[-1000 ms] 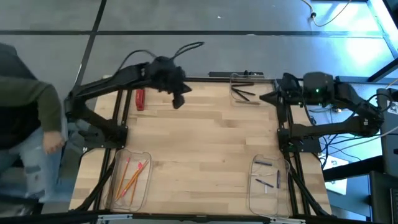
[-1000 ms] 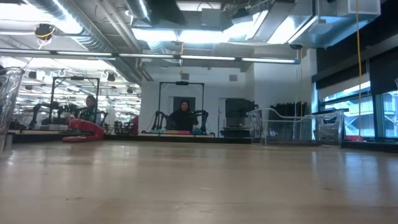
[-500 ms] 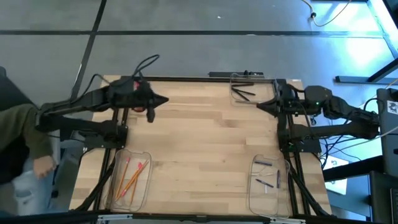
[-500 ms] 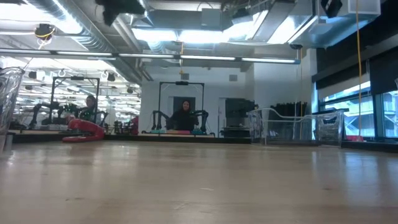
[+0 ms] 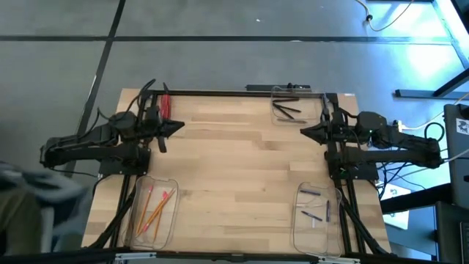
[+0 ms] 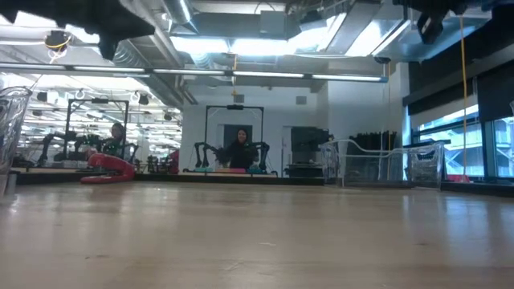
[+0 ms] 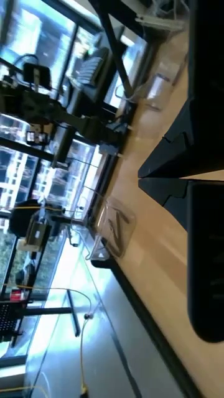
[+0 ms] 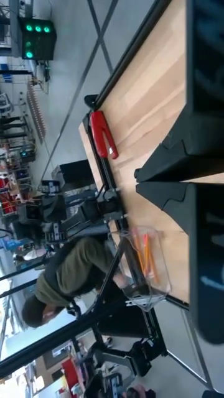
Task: Sort crayons/erasers/pens/pencils in bins
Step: Return to Home Position
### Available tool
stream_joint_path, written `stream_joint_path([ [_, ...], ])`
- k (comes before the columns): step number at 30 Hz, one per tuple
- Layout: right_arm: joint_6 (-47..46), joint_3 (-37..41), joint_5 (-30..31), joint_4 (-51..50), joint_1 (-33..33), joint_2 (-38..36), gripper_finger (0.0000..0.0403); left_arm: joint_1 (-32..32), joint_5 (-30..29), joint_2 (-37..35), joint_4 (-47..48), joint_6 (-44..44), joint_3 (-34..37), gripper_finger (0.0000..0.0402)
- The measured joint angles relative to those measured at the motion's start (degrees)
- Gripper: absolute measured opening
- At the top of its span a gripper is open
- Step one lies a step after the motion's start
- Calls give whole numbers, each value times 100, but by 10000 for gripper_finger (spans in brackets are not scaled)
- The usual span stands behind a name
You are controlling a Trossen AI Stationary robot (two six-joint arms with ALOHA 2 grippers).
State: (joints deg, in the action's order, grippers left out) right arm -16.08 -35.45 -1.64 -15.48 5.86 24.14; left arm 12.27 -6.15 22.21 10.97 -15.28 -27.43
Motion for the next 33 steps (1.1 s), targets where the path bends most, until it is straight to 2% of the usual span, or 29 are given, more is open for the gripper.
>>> stream_joint_path([
  [6,-1,595,1,269,-2,-609,2,0,15,-695,-117,-223,603,0],
  [19,-24,1662,8,546,-1,-2399,2,0,92,-2068,-131,-8,1245,0],
  [30,131,1736,49,445,-2,-2404,2,2,133,-2207,-24,94,1503,0],
  [33,145,1967,49,622,-2,-2404,2,2,119,-2209,-129,164,1742,0],
])
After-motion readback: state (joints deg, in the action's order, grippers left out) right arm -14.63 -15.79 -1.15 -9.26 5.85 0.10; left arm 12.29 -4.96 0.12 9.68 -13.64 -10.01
